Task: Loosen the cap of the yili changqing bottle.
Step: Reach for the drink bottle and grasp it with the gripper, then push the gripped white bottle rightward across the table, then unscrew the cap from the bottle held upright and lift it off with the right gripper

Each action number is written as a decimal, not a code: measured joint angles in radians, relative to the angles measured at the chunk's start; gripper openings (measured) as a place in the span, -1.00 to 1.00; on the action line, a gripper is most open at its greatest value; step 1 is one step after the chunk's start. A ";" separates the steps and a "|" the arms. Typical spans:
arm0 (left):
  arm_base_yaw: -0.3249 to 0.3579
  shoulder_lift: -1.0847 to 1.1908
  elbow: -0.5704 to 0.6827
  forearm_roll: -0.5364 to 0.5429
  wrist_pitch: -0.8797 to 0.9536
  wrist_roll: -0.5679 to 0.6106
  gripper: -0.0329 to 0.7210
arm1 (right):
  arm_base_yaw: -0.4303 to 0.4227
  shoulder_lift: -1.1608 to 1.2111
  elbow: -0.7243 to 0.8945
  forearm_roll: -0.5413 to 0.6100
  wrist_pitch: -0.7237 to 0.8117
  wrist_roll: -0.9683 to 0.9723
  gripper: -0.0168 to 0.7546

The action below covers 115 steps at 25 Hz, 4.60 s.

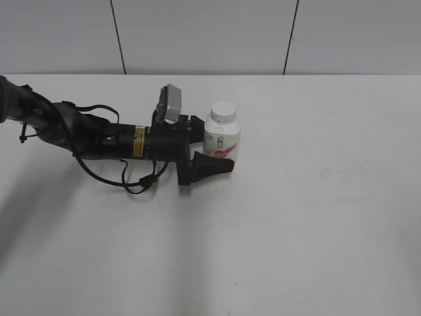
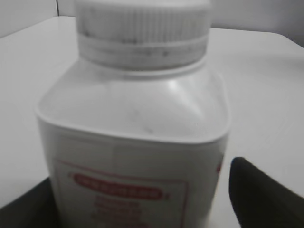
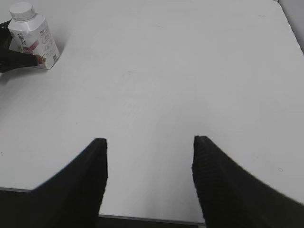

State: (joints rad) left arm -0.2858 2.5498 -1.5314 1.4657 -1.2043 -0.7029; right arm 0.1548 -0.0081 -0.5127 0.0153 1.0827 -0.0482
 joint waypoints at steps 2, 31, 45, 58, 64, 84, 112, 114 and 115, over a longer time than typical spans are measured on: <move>0.000 0.000 0.000 0.012 0.000 0.000 0.59 | 0.000 0.000 0.000 0.000 0.000 0.000 0.24; -0.012 -0.159 0.248 0.002 0.026 -0.011 0.21 | 0.000 0.000 0.000 0.000 0.000 0.000 0.24; -0.061 -0.151 0.371 -0.154 0.025 0.220 0.21 | 0.000 0.000 0.000 0.000 0.000 0.000 0.24; -0.061 -0.142 0.375 -0.159 0.012 0.236 0.21 | 0.000 0.000 0.000 0.000 0.000 0.000 0.24; -0.061 -0.142 0.375 -0.117 0.003 0.236 0.21 | 0.000 0.000 0.000 0.000 0.000 0.000 0.24; -0.061 -0.142 0.375 -0.114 -0.001 0.236 0.21 | 0.000 0.000 0.000 0.024 -0.001 0.007 0.24; -0.065 -0.148 0.375 -0.113 0.038 0.236 0.20 | 0.046 1.241 -0.644 0.268 0.129 0.200 0.24; -0.065 -0.151 0.375 -0.117 0.044 0.236 0.20 | 0.097 1.330 -0.696 0.267 0.130 0.247 0.24; -0.066 -0.151 0.375 -0.118 0.045 0.236 0.20 | 0.117 1.376 -0.727 0.268 0.130 0.272 0.24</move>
State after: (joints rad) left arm -0.3515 2.3989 -1.1563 1.3479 -1.1591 -0.4664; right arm 0.2715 1.3674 -1.2394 0.2833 1.2124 0.2240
